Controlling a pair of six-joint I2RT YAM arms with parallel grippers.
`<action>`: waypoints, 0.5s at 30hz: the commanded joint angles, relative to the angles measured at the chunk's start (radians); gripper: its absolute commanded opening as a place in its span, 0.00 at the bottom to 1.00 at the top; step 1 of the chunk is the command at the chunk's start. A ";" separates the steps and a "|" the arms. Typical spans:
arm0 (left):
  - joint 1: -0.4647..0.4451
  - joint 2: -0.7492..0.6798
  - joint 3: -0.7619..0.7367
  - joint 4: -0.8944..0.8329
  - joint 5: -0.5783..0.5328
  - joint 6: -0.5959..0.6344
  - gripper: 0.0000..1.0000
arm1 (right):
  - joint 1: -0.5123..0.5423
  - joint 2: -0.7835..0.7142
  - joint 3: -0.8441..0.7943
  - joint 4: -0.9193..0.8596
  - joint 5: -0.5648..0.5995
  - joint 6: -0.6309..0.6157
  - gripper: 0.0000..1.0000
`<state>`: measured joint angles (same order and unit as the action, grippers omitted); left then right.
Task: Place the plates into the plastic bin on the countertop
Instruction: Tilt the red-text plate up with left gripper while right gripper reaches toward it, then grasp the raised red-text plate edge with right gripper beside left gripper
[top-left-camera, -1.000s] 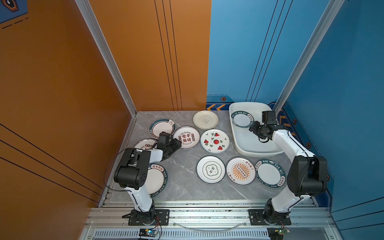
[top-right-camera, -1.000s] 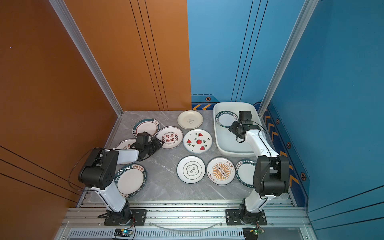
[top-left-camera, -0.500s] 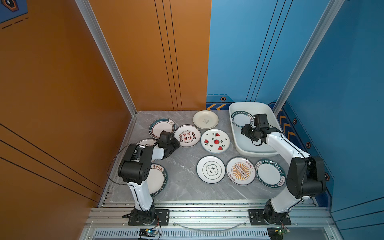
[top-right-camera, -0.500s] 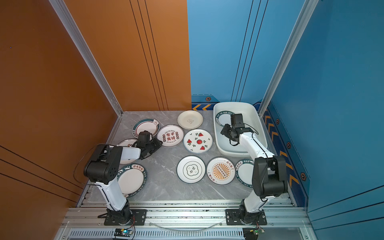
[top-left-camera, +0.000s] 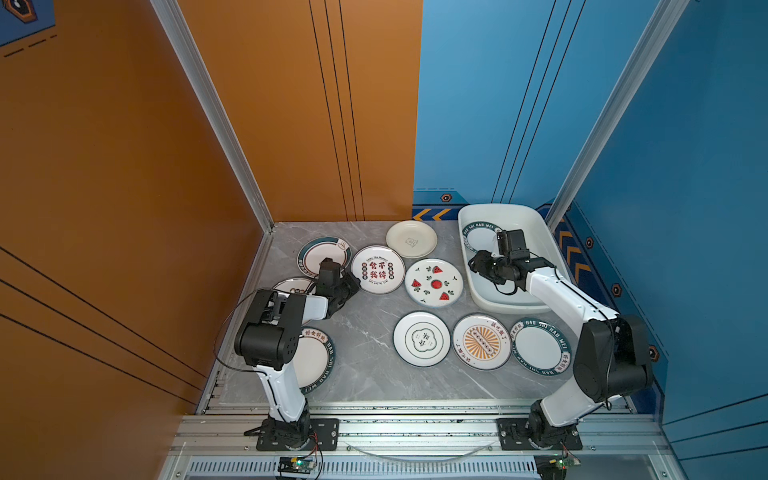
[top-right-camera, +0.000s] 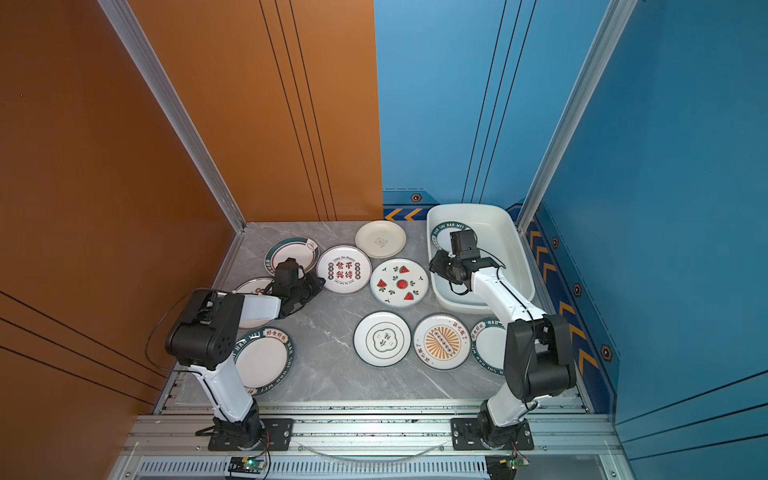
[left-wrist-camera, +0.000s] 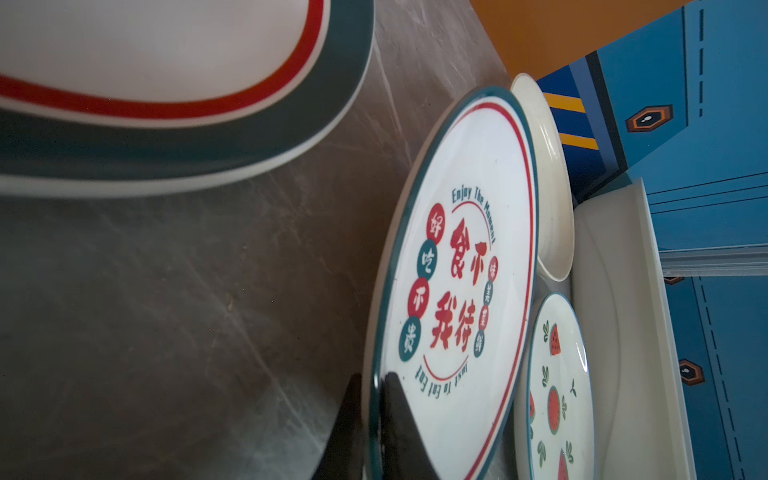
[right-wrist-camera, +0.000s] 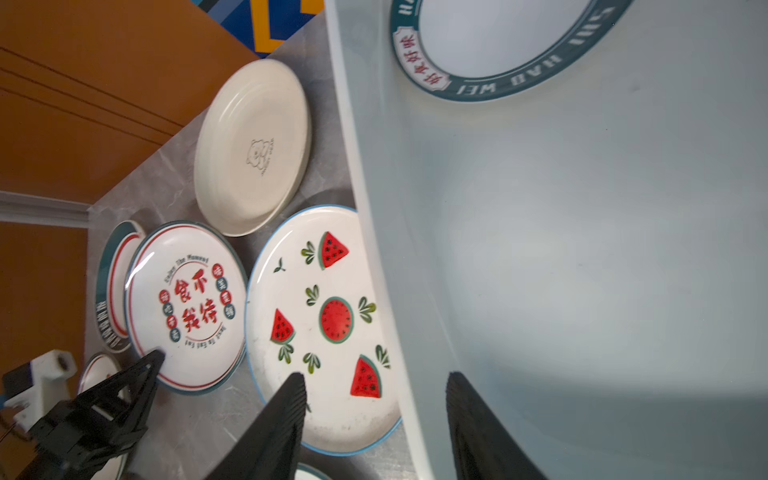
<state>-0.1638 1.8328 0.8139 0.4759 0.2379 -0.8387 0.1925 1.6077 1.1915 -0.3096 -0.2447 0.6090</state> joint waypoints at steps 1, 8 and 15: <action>0.014 -0.022 -0.042 -0.099 0.026 0.044 0.00 | 0.018 0.010 -0.030 0.128 -0.200 0.003 0.61; 0.053 -0.143 -0.071 -0.144 0.081 0.045 0.00 | 0.121 0.066 0.003 0.186 -0.284 -0.061 0.79; 0.070 -0.334 -0.061 -0.303 0.099 0.091 0.00 | 0.198 0.178 0.096 0.190 -0.322 -0.084 0.84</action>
<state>-0.1024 1.5833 0.7456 0.2367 0.2947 -0.7868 0.3763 1.7504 1.2400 -0.1432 -0.5297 0.5556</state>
